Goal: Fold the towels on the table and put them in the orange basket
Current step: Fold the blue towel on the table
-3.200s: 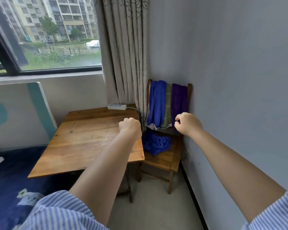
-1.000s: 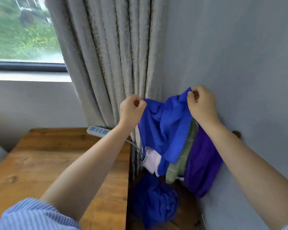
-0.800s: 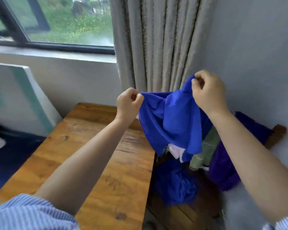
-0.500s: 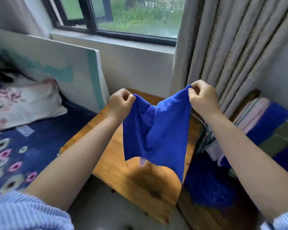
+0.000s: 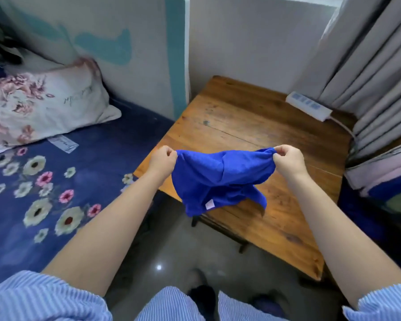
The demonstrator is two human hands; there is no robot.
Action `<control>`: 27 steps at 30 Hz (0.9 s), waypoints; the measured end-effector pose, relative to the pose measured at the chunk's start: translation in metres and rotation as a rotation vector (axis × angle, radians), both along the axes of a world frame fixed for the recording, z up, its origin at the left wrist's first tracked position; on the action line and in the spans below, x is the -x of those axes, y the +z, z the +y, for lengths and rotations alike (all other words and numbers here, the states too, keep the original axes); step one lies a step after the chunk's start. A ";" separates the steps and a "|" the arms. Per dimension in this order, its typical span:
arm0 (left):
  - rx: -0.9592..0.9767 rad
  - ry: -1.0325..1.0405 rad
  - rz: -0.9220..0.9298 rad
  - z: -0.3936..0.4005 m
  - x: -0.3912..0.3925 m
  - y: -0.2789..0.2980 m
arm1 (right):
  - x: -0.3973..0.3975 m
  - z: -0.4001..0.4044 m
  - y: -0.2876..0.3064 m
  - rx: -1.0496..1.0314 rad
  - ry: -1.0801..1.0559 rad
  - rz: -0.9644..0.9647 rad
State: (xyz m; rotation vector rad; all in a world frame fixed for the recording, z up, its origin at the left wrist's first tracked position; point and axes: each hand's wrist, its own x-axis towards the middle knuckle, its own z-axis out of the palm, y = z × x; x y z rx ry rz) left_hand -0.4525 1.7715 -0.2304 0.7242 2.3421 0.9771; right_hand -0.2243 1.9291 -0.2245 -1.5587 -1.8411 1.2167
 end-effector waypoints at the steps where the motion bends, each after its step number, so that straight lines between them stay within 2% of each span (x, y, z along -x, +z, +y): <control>1: 0.049 -0.012 -0.027 -0.003 0.009 -0.007 | 0.004 -0.006 -0.007 0.014 -0.016 -0.045; 7: 0.275 -0.088 -0.119 0.014 0.035 -0.030 | 0.013 -0.007 -0.026 0.063 -0.094 -0.196; 12: 0.201 -0.039 -0.169 0.069 0.037 -0.018 | 0.037 0.030 -0.021 0.003 -0.094 -0.300; 15: 0.075 0.011 -0.146 0.114 0.044 0.000 | 0.060 0.066 -0.011 -0.060 -0.090 -0.332; 18: -0.123 0.024 -0.125 0.162 0.054 0.029 | 0.087 0.110 0.014 -0.159 -0.112 -0.269; 24: -0.517 -0.057 -0.076 0.244 0.072 0.082 | 0.132 0.178 0.095 -0.482 -0.146 0.027; 27: -0.720 -0.025 -0.094 0.262 0.078 0.100 | 0.144 0.186 0.124 -0.563 -0.171 0.204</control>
